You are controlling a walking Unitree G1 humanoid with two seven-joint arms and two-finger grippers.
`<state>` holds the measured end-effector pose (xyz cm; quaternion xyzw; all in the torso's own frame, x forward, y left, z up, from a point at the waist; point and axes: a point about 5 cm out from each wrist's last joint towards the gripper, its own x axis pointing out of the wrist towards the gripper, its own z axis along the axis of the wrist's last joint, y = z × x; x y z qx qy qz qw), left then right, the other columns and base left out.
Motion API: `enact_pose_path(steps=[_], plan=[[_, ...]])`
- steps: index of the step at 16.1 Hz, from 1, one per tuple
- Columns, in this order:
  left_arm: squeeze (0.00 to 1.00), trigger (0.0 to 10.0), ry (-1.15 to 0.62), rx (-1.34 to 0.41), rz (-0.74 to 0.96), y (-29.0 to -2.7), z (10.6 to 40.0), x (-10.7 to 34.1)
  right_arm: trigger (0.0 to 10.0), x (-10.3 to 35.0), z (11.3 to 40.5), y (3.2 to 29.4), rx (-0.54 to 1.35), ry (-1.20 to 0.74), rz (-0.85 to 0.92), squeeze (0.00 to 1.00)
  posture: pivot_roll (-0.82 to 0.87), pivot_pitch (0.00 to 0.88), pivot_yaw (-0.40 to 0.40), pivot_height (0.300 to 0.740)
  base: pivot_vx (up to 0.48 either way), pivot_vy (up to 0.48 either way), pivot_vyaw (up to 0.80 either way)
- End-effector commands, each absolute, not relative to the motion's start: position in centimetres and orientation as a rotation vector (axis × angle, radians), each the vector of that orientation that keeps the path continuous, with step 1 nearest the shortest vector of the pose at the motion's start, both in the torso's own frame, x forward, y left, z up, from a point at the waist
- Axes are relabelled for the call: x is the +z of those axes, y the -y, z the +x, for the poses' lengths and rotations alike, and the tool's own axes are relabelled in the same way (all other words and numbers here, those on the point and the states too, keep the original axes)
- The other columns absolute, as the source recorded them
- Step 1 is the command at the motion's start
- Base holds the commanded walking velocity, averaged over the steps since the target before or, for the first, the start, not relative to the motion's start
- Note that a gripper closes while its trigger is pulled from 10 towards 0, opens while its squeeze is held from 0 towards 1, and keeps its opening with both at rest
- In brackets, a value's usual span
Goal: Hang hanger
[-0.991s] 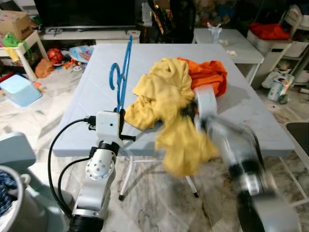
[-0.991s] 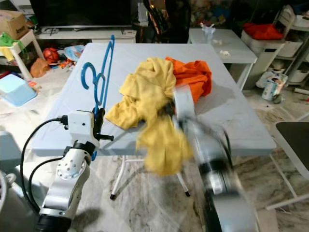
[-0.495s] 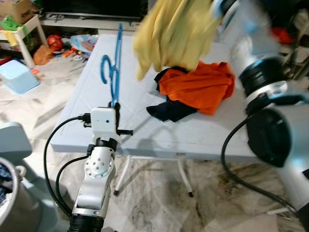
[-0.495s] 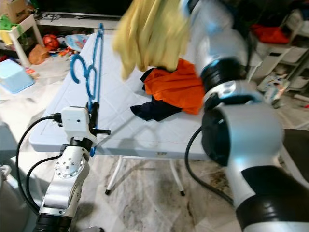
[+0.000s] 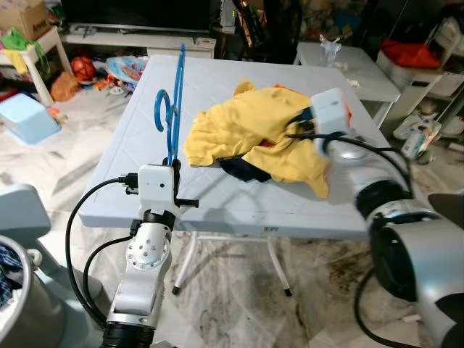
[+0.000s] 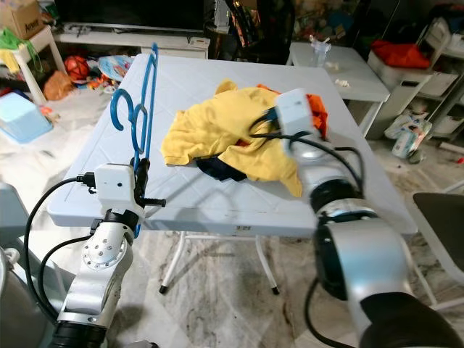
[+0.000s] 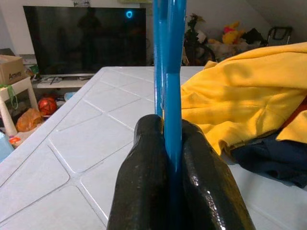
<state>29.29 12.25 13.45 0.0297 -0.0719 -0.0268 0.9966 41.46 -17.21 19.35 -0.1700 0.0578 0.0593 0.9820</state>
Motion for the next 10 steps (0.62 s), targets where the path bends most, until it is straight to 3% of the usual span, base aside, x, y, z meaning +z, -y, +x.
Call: enact_pose_path(steps=[1, 7, 10], plan=[[0.00, 10.0, 0.135, -0.099, 0.060, -11.3, 29.5, 13.5, 10.0, 19.5, 41.3, 18.2, 0.109, -0.078, -0.319, 1.00, -0.06, 0.000, -0.046, 0.740, 0.000, 0.000, 0.00], [0.00, 10.0, 0.119, -0.125, 0.049, -11.0, 29.4, 13.5, 10.0, 18.6, 39.5, 20.3, 0.098, 0.068, -0.059, 1.00, -0.09, 0.000, -0.011, 0.740, 0.000, 0.000, 0.00], [0.00, 10.0, 0.141, -0.143, 0.049, -10.4, 29.6, 14.2, 10.0, 16.9, 36.6, 21.8, -0.036, 0.160, 0.072, 1.00, -0.10, 0.000, 0.007, 0.740, 0.000, 0.000, 0.00]])
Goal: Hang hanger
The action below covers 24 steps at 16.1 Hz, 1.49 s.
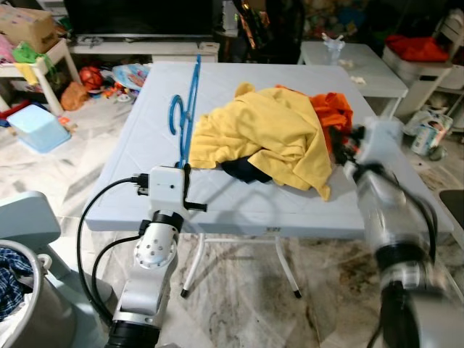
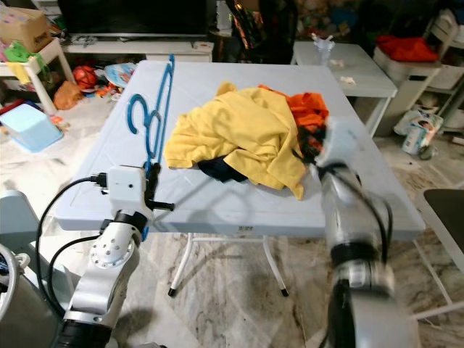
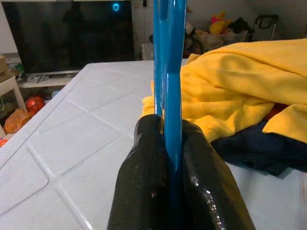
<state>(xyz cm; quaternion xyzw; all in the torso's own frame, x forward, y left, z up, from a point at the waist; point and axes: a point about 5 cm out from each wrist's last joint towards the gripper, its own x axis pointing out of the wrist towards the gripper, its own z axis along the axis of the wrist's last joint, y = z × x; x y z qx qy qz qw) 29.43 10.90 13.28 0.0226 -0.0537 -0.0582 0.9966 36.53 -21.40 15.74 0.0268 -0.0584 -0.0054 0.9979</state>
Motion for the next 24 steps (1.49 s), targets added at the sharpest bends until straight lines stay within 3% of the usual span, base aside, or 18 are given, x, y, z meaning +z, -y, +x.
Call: enact_pose_path(steps=[1, 4, 9, 10, 11, 18, 24], plan=[[0.00, 10.0, 0.142, -0.148, 0.049, -10.3, 29.7, 14.4, 10.0, 16.7, 36.0, 22.0, -0.052, 0.166, 0.087, 1.00, -0.10, 0.000, 0.010, 0.740, 0.000, 0.000, 0.00], [0.00, 10.0, 0.136, -0.141, 0.069, -10.5, 30.0, 14.3, 10.0, 16.3, 35.3, 22.2, -0.092, 0.157, 0.077, 1.00, -0.11, 0.000, 0.011, 0.740, 0.000, 0.000, 0.00], [0.00, 10.0, 0.116, -0.109, 0.054, -10.7, 30.3, 14.4, 10.0, 18.3, 35.7, 20.2, -0.038, 0.182, 0.134, 1.00, -0.09, 0.000, -0.002, 0.740, 0.000, 0.000, 0.00], [0.00, 10.0, 0.115, -0.106, 0.053, -10.8, 30.2, 14.4, 10.0, 18.7, 35.7, 19.8, -0.025, 0.187, 0.133, 0.67, -0.09, 0.000, -0.001, 0.740, 0.000, 0.000, 0.00], [0.00, 10.0, 0.111, -0.107, 0.053, -10.8, 30.1, 14.3, 10.0, 18.9, 35.6, 19.7, -0.033, 0.193, 0.100, 0.00, -0.09, 0.000, -0.001, 0.740, 0.000, 0.000, 0.00], [0.00, 10.0, 0.107, -0.136, 0.055, -10.2, 30.3, 14.5, 10.0, 18.2, 35.4, 19.7, -0.060, 0.134, 0.132, 0.00, -0.09, 0.000, 0.005, 0.740, 0.000, 0.000, 0.00], [0.00, 10.0, 0.110, -0.147, 0.061, -10.1, 30.1, 14.5, 10.0, 17.8, 35.5, 19.5, -0.046, 0.106, 0.148, 0.00, -0.08, 0.000, 0.004, 0.740, -0.247, 0.000, 0.00]])
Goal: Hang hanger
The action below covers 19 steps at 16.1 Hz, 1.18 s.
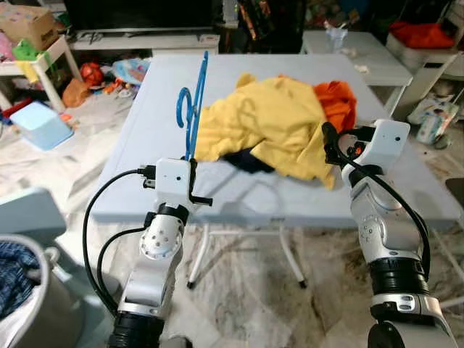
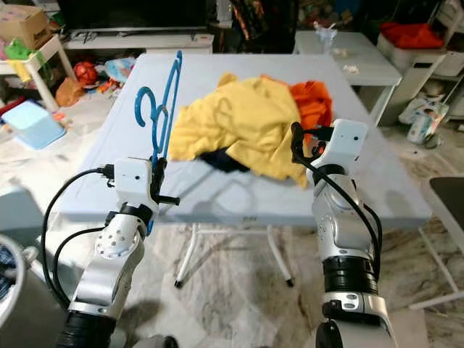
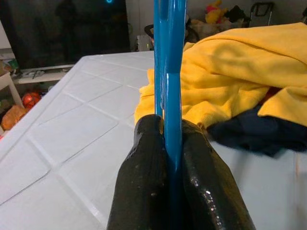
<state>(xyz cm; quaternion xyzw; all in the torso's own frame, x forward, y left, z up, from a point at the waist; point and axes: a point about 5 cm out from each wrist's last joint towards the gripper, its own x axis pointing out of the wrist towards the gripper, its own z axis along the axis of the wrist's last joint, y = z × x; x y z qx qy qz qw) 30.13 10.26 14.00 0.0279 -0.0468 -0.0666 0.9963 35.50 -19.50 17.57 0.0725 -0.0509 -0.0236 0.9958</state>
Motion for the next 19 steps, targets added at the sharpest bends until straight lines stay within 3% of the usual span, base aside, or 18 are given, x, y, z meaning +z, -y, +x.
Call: enact_pose_path(steps=[1, 19], plan=[[0.00, 10.0, 0.111, -0.149, 0.062, -10.06, 30.14, 14.49, 10.0, 17.82, 35.47, 19.52, -0.044, 0.105, 0.147, 0.00, -0.08, 0.000, 0.004, 0.740, -0.255, 0.000, 0.00], [0.00, 10.0, 0.086, -0.175, 0.090, -9.77, 30.16, 13.77, 10.0, 17.57, 35.07, 19.27, 0.050, 0.070, 0.138, 0.00, -0.11, 0.000, 0.017, 0.740, -0.254, 0.000, 0.00]])
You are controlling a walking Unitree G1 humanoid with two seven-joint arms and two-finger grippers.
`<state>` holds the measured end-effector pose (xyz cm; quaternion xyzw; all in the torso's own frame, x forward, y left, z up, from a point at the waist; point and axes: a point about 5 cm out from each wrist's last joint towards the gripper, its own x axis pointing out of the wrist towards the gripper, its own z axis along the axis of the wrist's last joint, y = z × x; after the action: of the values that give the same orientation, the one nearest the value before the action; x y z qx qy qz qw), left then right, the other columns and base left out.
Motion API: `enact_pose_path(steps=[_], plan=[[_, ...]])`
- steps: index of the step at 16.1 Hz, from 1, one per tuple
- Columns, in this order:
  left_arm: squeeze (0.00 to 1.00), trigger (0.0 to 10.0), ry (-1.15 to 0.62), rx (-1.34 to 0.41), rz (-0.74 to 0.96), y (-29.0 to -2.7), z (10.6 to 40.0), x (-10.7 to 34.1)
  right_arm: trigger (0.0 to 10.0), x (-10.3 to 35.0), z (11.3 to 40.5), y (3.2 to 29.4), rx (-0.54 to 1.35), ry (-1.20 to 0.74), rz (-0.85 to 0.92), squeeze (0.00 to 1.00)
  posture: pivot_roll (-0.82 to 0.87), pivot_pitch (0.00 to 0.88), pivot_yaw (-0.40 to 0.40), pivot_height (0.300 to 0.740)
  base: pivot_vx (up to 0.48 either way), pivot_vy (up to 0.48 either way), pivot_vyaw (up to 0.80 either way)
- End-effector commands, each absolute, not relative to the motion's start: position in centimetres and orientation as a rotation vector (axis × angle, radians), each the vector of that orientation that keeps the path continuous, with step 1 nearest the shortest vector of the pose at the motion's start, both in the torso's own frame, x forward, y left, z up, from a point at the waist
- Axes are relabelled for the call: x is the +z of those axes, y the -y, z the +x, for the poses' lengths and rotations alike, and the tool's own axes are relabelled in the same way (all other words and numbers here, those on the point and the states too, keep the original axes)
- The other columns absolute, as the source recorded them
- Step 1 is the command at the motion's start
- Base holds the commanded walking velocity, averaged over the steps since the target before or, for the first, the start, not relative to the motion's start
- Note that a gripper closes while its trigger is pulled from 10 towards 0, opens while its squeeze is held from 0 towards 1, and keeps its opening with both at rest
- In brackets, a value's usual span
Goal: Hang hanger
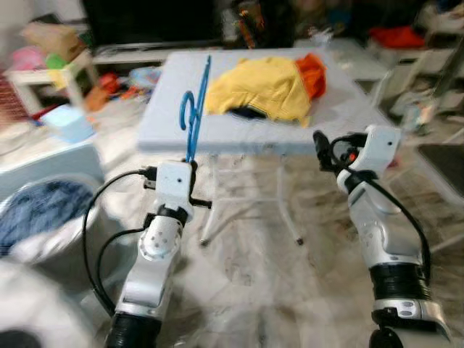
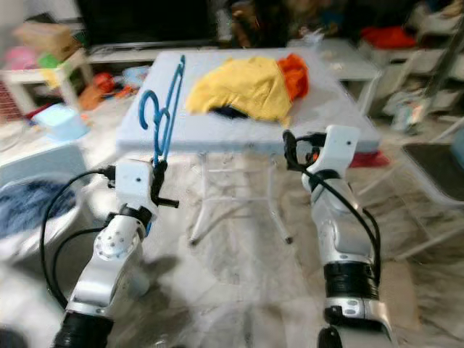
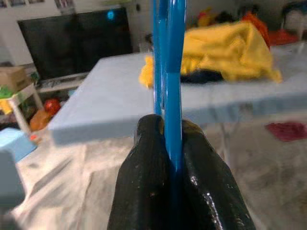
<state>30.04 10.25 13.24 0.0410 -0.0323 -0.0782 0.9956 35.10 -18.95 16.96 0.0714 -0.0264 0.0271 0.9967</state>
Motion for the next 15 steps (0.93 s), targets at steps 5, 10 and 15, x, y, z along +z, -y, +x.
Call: enact_pose_path(steps=[5, 10, 15], plan=[[0.00, 10.0, 0.034, -0.206, 0.123, -9.9, 30.1, 12.7, 10.0, 17.6, 34.7, 18.5, 0.122, 0.070, 0.060, 0.00, -0.11, 0.000, 0.015, 0.740, 0.000, 0.000, 0.00], [0.00, 10.0, -0.113, -0.429, 0.182, -11.2, 30.1, 10.8, 10.0, 17.6, 33.6, 18.1, 0.428, 0.080, -0.257, 0.00, -0.11, 0.000, 0.027, 0.740, 0.000, 0.000, 0.00], [0.00, 10.0, -0.228, -0.884, 0.409, -12.1, 26.4, 8.4, 10.0, 16.7, 30.7, 21.2, 0.851, -0.074, -0.549, 0.00, -0.12, 0.000, 0.028, 0.740, 0.000, 0.000, 0.00]])
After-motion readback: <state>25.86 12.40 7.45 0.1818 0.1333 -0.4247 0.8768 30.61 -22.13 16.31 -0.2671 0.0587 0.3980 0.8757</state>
